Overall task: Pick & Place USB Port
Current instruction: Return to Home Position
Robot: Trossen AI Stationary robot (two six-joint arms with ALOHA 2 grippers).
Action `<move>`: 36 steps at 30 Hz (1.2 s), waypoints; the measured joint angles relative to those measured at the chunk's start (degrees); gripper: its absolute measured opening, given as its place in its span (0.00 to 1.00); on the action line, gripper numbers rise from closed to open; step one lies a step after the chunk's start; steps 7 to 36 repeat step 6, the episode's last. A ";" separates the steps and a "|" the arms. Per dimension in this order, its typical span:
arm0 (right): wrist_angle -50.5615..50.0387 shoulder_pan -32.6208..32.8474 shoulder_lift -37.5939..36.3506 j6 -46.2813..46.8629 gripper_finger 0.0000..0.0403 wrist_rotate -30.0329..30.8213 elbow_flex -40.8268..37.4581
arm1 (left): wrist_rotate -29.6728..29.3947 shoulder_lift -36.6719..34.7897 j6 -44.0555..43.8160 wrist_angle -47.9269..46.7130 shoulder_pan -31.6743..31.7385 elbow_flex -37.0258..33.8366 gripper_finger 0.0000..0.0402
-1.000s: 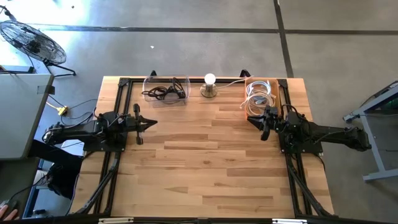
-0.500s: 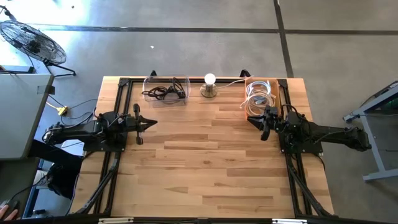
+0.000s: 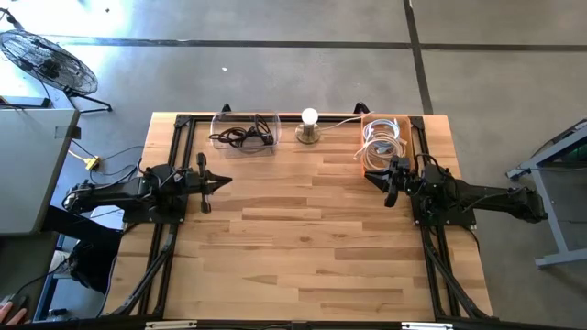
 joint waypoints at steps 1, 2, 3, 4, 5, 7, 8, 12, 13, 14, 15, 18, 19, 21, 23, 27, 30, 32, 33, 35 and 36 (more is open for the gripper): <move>0.00 -0.01 0.00 0.00 0.11 0.01 0.00 | 0.00 0.00 0.00 0.00 0.00 0.00 0.00; 0.00 -0.01 0.02 0.02 0.11 0.02 0.00 | 0.00 -0.01 0.00 0.00 0.00 0.00 0.00; 0.00 -0.01 0.02 0.00 0.11 0.02 0.00 | 0.00 0.00 0.00 0.00 0.00 0.00 0.00; 0.00 -0.01 0.01 0.01 0.11 0.02 0.00 | 0.00 0.00 0.00 0.00 0.00 0.00 0.00; 0.00 0.01 0.00 0.00 0.10 0.00 0.00 | 0.00 -0.01 0.00 0.00 0.00 0.00 0.00; 0.00 -0.01 0.00 0.01 0.10 0.01 0.00 | 0.00 0.00 0.00 0.00 0.00 0.00 0.00; 0.00 -0.01 0.00 0.01 0.10 0.01 0.00 | 0.00 0.00 0.00 0.00 0.00 0.00 0.00; 0.00 -0.01 0.00 0.01 0.10 0.01 0.00 | 0.00 0.00 0.00 0.00 0.00 0.00 0.00; 0.00 -0.01 0.00 0.01 0.10 0.01 0.00 | 0.00 0.00 0.00 0.00 0.00 0.00 0.00; 0.00 -0.01 0.00 0.01 0.10 0.01 0.00 | 0.00 0.00 0.00 0.00 0.00 0.00 0.00; 0.00 -0.01 0.00 0.01 0.10 0.01 0.00 | 0.00 0.00 0.00 0.00 0.00 0.00 0.00; 0.00 -0.01 0.00 0.01 0.10 0.01 0.00 | 0.00 0.00 0.00 0.00 0.00 0.00 0.00; 0.00 -0.01 0.00 0.01 0.10 0.01 0.00 | 0.00 0.00 0.00 0.00 0.00 0.00 0.00; 0.00 -0.01 0.00 0.01 0.10 0.01 0.00 | 0.00 0.00 0.00 0.00 0.00 0.00 0.00; 0.00 -0.01 0.00 0.01 0.10 0.01 0.00 | 0.00 0.00 0.00 0.00 0.00 0.00 0.00; 0.00 -0.01 0.00 0.01 0.10 0.01 0.00 | 0.00 0.00 0.00 0.00 0.00 0.00 0.00; 0.00 -0.01 0.00 0.01 0.10 0.01 0.00 | 0.00 0.00 0.00 0.00 0.00 0.00 0.00; 0.00 -0.01 0.00 0.01 0.10 0.01 0.00 | 0.00 0.00 0.00 0.00 0.00 0.00 0.00; 0.00 -0.01 0.00 0.01 0.10 0.01 0.00 | 0.00 0.00 0.00 0.00 0.00 0.00 0.00; 0.00 -0.01 0.00 0.01 0.10 0.01 0.00 | 0.00 0.00 0.00 0.00 0.00 0.00 0.00; 0.00 -0.01 0.00 0.01 0.10 0.01 0.00 | 0.00 0.00 0.00 0.00 0.00 0.00 0.00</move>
